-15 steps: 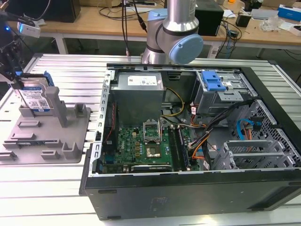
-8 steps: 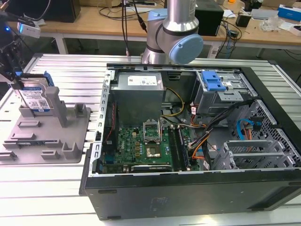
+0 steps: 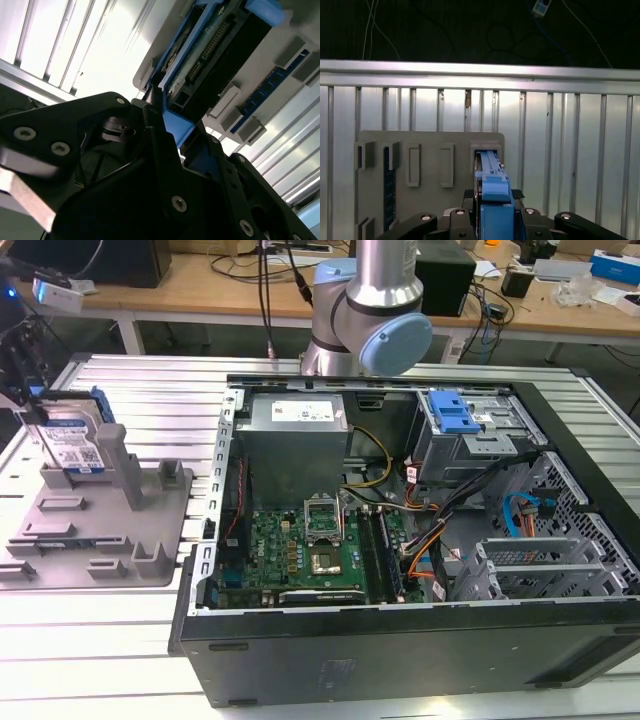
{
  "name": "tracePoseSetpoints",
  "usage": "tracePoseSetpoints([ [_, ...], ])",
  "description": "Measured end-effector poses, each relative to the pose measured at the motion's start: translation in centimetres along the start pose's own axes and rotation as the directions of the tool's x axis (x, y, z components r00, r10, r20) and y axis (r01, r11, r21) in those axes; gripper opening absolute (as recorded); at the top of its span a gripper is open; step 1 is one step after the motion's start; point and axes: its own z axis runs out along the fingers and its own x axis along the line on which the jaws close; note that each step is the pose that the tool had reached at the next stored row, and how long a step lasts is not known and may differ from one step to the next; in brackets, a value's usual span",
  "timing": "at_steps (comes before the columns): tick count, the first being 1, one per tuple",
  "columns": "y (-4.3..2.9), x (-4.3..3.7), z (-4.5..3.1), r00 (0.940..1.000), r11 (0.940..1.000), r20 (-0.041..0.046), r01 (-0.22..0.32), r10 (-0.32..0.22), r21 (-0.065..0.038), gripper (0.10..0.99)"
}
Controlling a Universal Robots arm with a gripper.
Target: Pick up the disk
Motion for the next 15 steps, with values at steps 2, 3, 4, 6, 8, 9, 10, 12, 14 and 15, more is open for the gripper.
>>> tracePoseSetpoints([
  [2,-0.01,0.01,-1.41,1.0,1.0,0.0,0.0,0.0,0.0,0.369],
  [3,-0.01,0.01,-2.2,1.0,1.0,0.0,0.0,0.0,0.0,0.369],
  [4,-0.02,0.01,-2.72,1.0,1.0,0.0,0.0,0.0,0.0,0.369],
  [6,-0.02,0.02,-4.26,1.0,1.0,0.0,0.0,0.0,0.0,0.369],
  [8,-0.04,0.03,-6.52,1.0,1.0,0.0,0.0,0.0,0.0,0.369],
  [9,-0.04,0.04,-7.27,1.0,1.0,0.0,0.0,0.0,0.0,0.369],
  [10,-0.05,0.04,-8.11,1.0,1.0,0.0,0.0,0.0,0.0,0.369],
  [12,-0.05,0.04,-9.1,1.0,1.0,0.0,0.0,0.0,0.0,0.369],
  [14,-0.06,0.05,-10.23,1.0,1.0,0.0,0.0,0.0,0.0,0.369],
  [15,-0.07,0.05,-11.07,1.0,1.0,0.0,0.0,0.0,0.0,0.369],
])
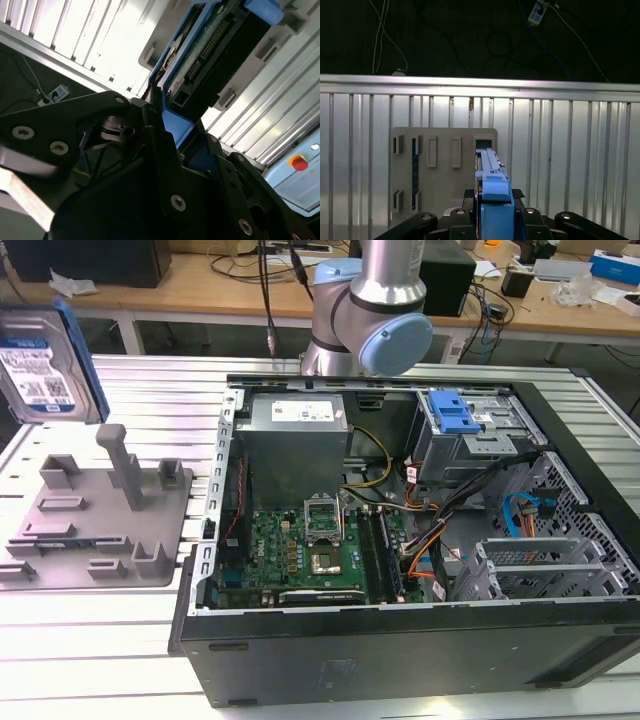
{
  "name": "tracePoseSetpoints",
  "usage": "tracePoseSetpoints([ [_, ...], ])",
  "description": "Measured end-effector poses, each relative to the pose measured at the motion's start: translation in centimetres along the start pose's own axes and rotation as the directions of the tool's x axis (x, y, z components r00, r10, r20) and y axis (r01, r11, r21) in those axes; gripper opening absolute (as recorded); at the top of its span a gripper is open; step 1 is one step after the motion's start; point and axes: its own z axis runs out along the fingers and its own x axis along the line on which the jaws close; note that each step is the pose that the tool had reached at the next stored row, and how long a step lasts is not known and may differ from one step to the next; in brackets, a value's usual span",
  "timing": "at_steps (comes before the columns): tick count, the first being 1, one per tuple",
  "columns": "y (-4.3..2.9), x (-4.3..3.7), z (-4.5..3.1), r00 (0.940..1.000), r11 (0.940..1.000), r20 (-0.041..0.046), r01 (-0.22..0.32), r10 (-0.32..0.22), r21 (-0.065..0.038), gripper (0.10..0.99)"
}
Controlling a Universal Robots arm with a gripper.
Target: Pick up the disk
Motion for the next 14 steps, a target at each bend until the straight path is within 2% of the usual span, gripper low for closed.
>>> tracePoseSetpoints([
  [2,-0.01,0.0,-1.11,1.0,1.0,0.0,0.0,0.0,0.0,0.369],
  [4,-0.02,0.01,-2.83,1.0,1.0,0.0,0.0,0.0,0.0,0.369],
  [6,-0.02,0.02,-4.17,1.0,1.0,0.0,0.0,0.0,0.0,0.369],
  [10,-0.03,0.04,-6.19,1.0,1.0,0.0006,0.0,0.0,0.0,0.369],
  [14,-0.04,0.04,-6.21,1.0,1.0,0.0016,0.0,0.0,0.0,0.369],
])
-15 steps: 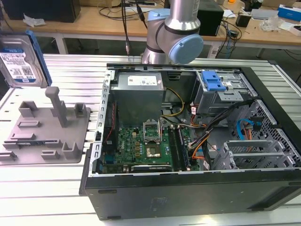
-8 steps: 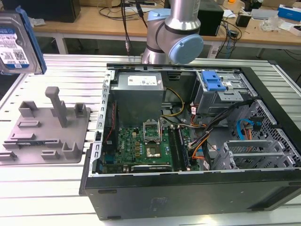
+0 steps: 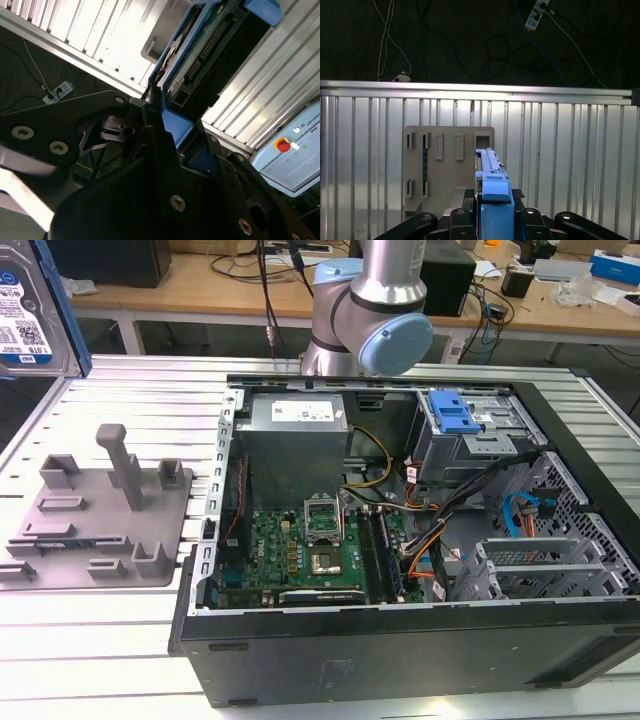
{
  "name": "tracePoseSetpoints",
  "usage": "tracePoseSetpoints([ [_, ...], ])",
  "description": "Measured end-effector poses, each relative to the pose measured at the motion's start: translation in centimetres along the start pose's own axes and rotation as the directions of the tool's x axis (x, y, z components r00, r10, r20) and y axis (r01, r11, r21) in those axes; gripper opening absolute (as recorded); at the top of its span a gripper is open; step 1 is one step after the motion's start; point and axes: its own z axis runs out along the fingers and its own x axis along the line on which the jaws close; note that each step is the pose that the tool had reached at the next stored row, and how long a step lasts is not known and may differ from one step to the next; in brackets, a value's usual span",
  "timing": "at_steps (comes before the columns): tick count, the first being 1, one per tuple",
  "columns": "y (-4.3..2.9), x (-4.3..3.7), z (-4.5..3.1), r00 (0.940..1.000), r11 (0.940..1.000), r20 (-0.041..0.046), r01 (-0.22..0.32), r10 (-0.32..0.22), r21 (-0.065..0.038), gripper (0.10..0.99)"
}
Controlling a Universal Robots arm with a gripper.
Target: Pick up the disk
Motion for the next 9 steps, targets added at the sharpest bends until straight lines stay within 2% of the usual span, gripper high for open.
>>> tracePoseSetpoints([
  [9,0.0,0.0,0.0,1.0,1.0,0.0006,0.0,0.0,0.0,0.369],
])
